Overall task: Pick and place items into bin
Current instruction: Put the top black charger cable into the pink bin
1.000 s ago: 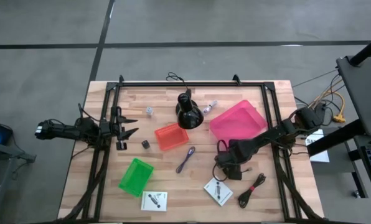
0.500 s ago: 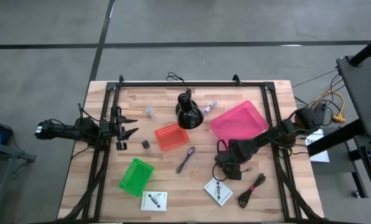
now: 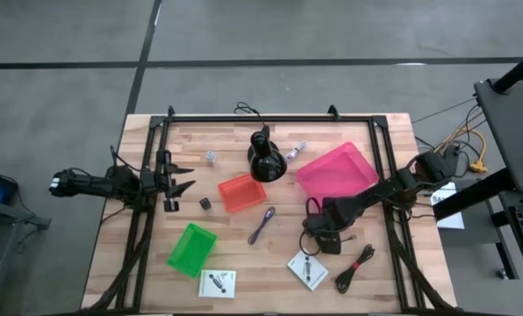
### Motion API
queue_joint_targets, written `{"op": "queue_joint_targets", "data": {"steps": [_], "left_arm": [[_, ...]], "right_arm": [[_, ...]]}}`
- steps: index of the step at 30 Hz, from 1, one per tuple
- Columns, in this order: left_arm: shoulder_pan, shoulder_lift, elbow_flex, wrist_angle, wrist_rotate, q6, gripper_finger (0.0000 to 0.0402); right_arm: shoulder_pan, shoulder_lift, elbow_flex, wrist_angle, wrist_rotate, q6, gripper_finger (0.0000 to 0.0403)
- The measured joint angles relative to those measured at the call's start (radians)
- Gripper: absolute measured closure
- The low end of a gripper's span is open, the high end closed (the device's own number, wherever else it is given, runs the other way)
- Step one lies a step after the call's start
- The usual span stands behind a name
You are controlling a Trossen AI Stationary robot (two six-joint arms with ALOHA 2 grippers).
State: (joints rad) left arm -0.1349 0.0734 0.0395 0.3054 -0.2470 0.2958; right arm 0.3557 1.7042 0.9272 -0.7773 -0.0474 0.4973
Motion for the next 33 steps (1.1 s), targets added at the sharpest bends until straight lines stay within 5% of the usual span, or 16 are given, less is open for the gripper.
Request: {"op": "queue_joint_targets", "data": {"steps": [20, 33], "left_arm": [[0.000, 0.000, 0.000, 0.000, 0.000, 0.000, 0.0265], [0.000, 0.000, 0.000, 0.000, 0.000, 0.000, 0.0265]], "right_arm": [[0.002, -0.004, 0.083, -0.014, -0.093, 0.000, 0.0378], [0.002, -0.010, 0.187, -0.213, -0.083, 0.030, 0.0378]]}}
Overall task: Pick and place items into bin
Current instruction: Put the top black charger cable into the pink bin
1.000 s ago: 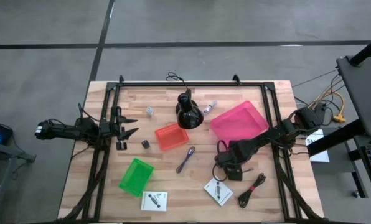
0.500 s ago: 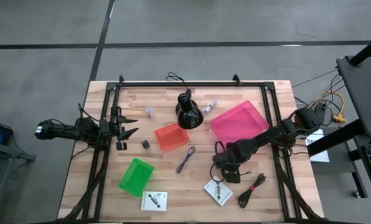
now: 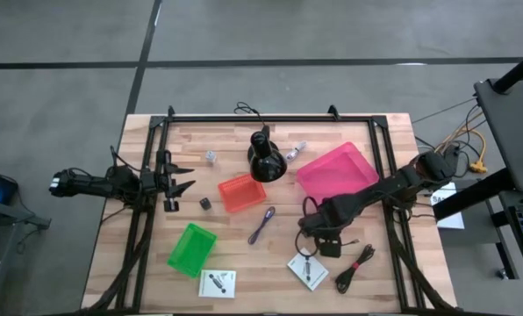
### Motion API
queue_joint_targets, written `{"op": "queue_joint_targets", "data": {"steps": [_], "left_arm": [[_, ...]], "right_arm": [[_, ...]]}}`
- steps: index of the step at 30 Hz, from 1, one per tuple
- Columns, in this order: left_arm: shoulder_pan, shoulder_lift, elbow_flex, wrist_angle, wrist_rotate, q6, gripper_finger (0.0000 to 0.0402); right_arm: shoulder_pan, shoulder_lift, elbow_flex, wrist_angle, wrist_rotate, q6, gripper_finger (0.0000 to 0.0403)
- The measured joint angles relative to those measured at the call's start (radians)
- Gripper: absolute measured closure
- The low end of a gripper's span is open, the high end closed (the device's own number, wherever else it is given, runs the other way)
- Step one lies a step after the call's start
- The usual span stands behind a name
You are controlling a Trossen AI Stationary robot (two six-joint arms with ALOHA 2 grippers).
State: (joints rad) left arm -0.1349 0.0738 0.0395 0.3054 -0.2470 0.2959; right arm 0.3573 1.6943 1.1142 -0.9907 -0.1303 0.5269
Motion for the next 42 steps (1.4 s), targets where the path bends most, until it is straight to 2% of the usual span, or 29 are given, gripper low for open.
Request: {"op": "queue_joint_targets", "data": {"steps": [12, 31, 42], "left_arm": [[0.000, 0.000, 0.000, 0.000, 0.000, 0.000, 0.0265], [0.000, 0.000, 0.000, 0.000, 0.000, 0.000, 0.0265], [0.000, 0.000, 0.000, 0.000, 0.000, 0.000, 0.0265]], "right_arm": [[0.000, -0.006, 0.119, -0.198, 0.137, -0.014, 0.0378], [-0.016, -0.139, 0.110, -0.297, 0.476, -0.126, 0.0378], [-0.159, -0.198, 0.100, -0.314, 0.500, -0.220, 0.0378]]}}
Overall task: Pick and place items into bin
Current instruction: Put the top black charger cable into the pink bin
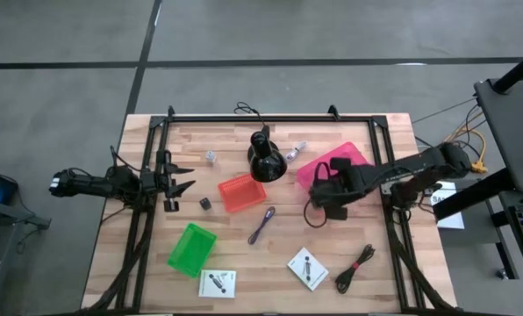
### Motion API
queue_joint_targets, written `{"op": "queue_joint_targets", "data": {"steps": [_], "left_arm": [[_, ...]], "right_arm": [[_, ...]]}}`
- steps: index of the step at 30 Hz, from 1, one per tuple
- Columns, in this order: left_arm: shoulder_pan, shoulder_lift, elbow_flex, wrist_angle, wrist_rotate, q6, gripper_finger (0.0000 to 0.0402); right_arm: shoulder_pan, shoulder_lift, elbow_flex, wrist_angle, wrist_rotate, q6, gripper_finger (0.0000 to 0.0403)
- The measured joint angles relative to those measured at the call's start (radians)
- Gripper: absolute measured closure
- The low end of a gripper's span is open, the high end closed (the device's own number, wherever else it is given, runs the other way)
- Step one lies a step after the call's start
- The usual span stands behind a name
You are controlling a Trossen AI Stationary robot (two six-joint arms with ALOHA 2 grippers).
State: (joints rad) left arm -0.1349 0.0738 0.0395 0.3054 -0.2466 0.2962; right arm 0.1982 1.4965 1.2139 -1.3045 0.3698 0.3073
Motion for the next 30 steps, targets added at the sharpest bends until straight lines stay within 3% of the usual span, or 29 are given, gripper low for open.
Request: {"op": "queue_joint_targets", "data": {"steps": [7, 23, 30], "left_arm": [[0.000, 0.000, 0.000, 0.000, 0.000, 0.000, 0.0265], [0.000, 0.000, 0.000, 0.000, 0.000, 0.000, 0.0265], [0.000, 0.000, 0.000, 0.000, 0.000, 0.000, 0.0265]], "right_arm": [[-0.104, -0.020, -0.032, 0.000, 0.000, -0.041, 0.0378], [-0.382, -0.025, -0.185, 0.017, 0.002, 0.032, 0.0378], [-0.497, -0.024, -0.227, 0.044, 0.083, 0.111, 0.0378]]}}
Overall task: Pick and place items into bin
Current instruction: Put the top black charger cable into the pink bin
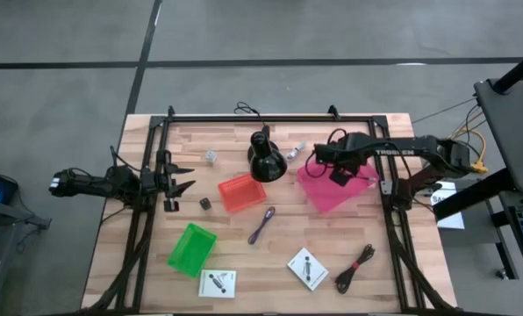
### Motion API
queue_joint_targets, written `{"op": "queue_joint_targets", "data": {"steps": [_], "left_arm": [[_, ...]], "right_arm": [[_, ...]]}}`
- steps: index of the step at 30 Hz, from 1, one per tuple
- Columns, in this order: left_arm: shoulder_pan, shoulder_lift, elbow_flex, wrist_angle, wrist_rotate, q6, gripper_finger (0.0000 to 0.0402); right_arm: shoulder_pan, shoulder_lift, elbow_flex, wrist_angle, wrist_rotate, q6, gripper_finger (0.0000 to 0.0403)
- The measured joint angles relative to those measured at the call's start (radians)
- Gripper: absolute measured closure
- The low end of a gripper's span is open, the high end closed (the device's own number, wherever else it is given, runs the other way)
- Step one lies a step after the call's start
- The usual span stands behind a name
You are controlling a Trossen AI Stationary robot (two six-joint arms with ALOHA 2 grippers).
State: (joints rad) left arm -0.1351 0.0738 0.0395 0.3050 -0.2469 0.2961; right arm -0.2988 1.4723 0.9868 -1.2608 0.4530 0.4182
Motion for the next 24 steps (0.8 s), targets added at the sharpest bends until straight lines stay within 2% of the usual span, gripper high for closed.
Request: {"op": "queue_joint_targets", "data": {"steps": [11, 24], "left_arm": [[0.000, 0.000, 0.000, 0.000, 0.000, 0.000, 0.0265], [0.000, 0.000, 0.000, 0.000, 0.000, 0.000, 0.0265]], "right_arm": [[-0.110, 0.000, -0.034, 0.071, 0.000, 0.054, 0.0378], [-0.121, 0.001, -0.089, 0.131, -0.004, 0.077, 0.0378]]}}
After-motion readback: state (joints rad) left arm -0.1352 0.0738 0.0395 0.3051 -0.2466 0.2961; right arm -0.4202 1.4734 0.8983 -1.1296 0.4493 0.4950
